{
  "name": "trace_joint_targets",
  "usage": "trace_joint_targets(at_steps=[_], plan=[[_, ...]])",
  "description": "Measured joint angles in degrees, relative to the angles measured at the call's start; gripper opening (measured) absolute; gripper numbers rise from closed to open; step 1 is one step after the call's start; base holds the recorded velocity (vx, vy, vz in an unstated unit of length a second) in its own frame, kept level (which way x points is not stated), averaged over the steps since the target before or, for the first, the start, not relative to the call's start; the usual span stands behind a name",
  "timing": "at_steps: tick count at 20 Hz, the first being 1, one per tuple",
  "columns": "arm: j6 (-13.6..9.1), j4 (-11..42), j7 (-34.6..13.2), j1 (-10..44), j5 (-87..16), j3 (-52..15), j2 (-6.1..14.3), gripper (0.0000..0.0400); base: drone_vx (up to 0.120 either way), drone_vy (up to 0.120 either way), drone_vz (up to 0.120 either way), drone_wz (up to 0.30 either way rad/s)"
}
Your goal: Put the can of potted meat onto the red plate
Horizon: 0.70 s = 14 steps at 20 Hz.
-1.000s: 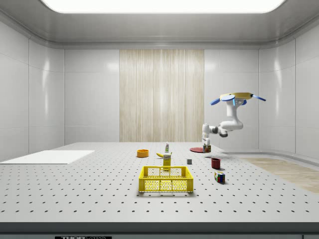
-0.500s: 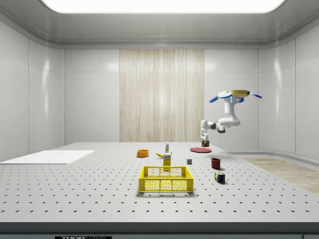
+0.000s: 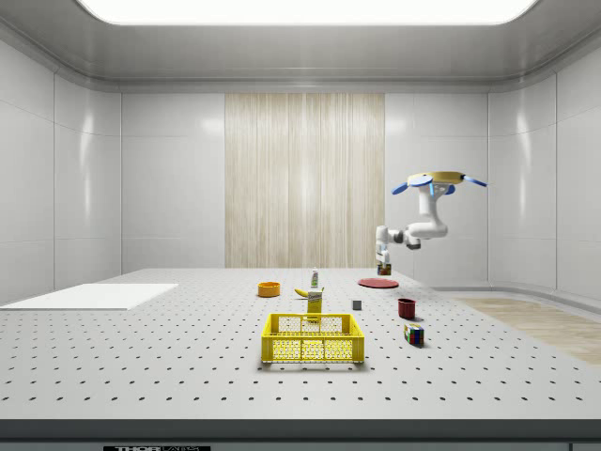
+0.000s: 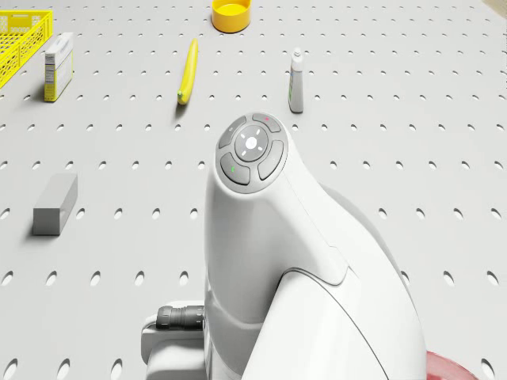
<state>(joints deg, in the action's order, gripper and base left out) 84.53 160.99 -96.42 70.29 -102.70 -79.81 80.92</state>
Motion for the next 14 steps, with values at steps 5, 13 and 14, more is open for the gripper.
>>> trace_joint_targets(at_steps=[5,13,14], plan=[[0.7,0.0,-0.1,0.2,0.4,-0.1,0.8,0.0287,0.048,-0.12,0.0,0.0],[1.8,-0.1,-0.3,0.4,0.9,-0.2,2.0,0.0287,0.025,-0.12,0.0,0.0],[2.0,-0.1,-0.4,0.4,0.9,-0.2,2.1,0.0287,0.0,-0.12,0.0,0.0]])
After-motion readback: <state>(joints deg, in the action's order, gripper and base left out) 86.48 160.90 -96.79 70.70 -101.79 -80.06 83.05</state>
